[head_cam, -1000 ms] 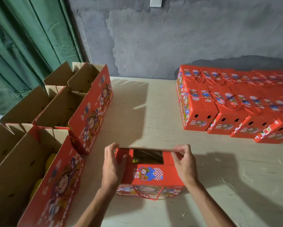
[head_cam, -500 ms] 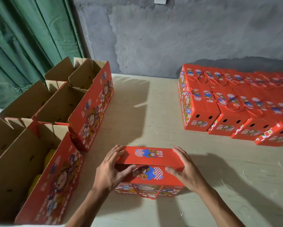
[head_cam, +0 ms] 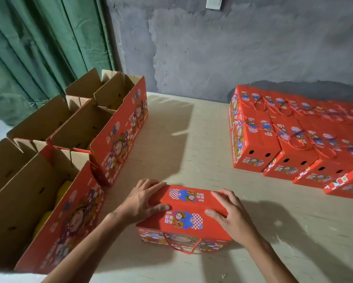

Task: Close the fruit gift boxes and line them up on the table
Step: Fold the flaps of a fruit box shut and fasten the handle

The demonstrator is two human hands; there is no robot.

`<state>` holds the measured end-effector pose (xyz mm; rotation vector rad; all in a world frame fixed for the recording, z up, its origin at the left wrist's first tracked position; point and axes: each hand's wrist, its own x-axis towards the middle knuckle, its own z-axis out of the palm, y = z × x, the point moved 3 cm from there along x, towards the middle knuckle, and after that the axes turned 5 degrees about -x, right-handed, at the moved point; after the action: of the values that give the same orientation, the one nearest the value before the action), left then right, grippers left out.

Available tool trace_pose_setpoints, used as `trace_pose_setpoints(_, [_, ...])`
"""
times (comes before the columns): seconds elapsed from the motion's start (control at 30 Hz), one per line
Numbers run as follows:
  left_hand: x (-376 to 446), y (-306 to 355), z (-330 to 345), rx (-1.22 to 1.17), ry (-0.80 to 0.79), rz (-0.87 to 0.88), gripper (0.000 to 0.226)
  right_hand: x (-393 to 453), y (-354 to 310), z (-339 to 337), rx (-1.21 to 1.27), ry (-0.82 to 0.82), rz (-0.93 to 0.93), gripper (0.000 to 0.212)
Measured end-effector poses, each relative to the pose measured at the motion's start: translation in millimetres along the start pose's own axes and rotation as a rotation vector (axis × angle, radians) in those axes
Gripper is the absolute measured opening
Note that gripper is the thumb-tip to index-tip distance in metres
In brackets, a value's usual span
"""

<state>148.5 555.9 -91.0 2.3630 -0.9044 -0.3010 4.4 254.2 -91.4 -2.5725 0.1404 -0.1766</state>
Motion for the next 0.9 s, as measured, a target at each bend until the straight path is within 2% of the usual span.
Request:
trace_pose_setpoints(0.17, [3,4,-3,0.119,-0.079,0.030,0.075,0,-9,-3,-0.149,-0.055,0.031,0.066])
trace_pose_setpoints(0.37, [9,12,-8,0.310,-0.125,0.116,0.064,-1,-18,-7,-0.268,-0.097,0.019,0.059])
trace_pose_setpoints(0.5, [12,18,-8,0.540,-0.049,0.294,0.064,-2,-18,-6,-0.291,-0.121,0.001,0.061])
trace_pose_setpoints(0.57, [13,21,-7,0.591,-0.048,0.321,0.065,-1,-18,-5,-0.318,-0.120,-0.034,0.065])
trace_pose_setpoints(0.77, [15,35,6,0.554,-0.145,0.172,0.077,5,-20,-2,-0.393,-0.106,-0.061,0.075])
trace_pose_setpoints(0.9, [20,44,12,0.584,-0.143,0.085,0.090,11,-26,-7,-0.470,-0.054,-0.104,0.069])
